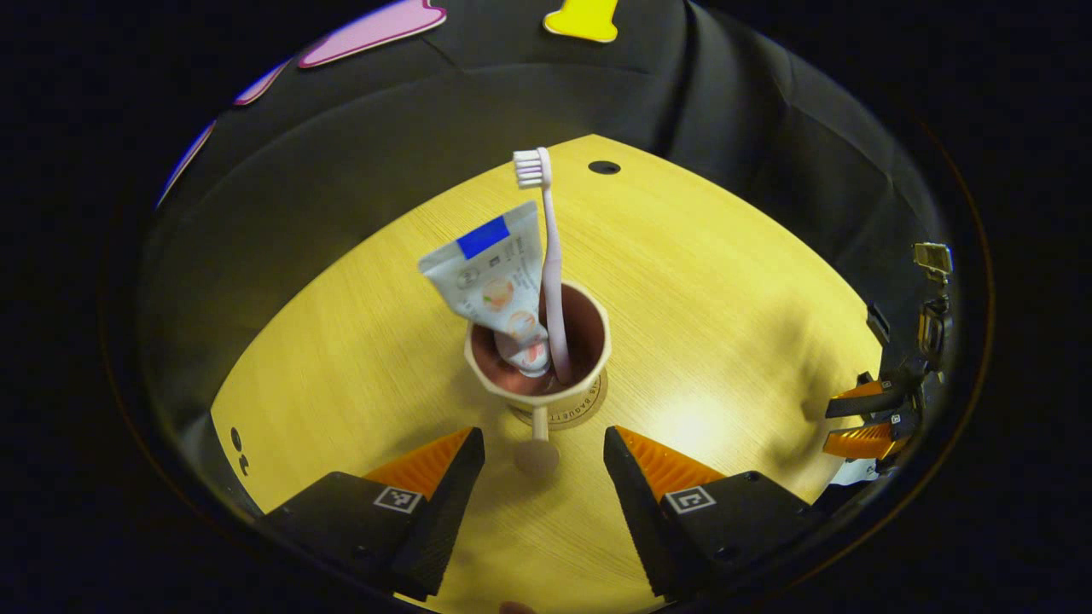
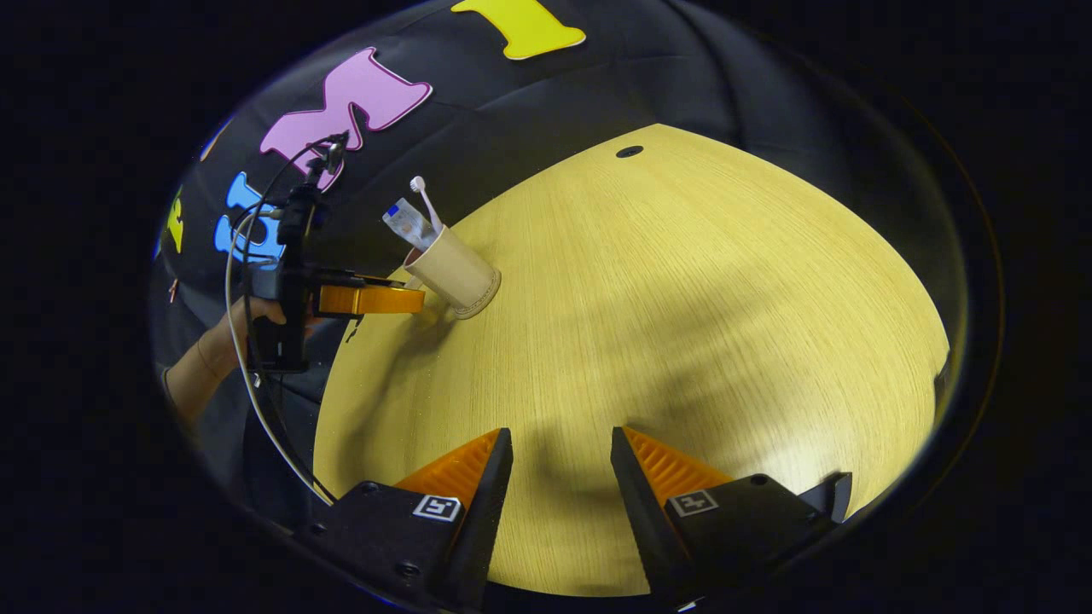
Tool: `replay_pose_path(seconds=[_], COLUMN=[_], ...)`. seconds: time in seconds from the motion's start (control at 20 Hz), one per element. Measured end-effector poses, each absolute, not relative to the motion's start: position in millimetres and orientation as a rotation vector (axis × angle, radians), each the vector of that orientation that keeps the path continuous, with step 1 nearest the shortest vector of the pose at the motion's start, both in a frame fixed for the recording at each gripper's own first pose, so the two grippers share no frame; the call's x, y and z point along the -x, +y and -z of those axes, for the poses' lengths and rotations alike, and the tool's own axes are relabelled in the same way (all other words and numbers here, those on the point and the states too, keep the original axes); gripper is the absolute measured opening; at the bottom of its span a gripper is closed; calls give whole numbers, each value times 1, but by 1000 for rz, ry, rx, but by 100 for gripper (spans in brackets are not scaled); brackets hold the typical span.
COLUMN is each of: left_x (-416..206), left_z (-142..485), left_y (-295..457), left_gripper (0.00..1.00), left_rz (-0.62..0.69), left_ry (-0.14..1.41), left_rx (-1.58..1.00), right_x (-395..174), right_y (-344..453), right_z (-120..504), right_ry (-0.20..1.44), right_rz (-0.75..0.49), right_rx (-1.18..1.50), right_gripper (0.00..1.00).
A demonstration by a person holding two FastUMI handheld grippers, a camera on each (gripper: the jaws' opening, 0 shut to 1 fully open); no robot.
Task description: Put the toothbrush and toothpaste on the desktop into the cup, then pick up the cup and place it on the coaster on the desktop.
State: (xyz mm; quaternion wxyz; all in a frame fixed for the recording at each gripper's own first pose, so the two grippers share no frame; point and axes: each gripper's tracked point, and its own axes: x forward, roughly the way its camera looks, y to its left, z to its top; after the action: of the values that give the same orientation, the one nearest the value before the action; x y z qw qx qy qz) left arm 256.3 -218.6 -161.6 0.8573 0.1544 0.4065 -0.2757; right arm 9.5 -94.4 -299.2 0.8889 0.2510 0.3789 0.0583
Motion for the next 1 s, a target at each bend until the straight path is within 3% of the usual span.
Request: replay_pose_path(seconds=[0.45, 1.0], left_x=[-180, -101], left_z=[132, 156], left_y=[-155, -100], left_gripper=[88, 89], left_rz=[481, 308], left_ry=[715, 708], left_rx=[-141, 31], right_x=[-14, -10], right_y=[-77, -49], right_z=[279, 265], right_ry=[768, 769], right_rz=[-179, -231], right_rx=[-472, -425], right_gripper=[72, 72])
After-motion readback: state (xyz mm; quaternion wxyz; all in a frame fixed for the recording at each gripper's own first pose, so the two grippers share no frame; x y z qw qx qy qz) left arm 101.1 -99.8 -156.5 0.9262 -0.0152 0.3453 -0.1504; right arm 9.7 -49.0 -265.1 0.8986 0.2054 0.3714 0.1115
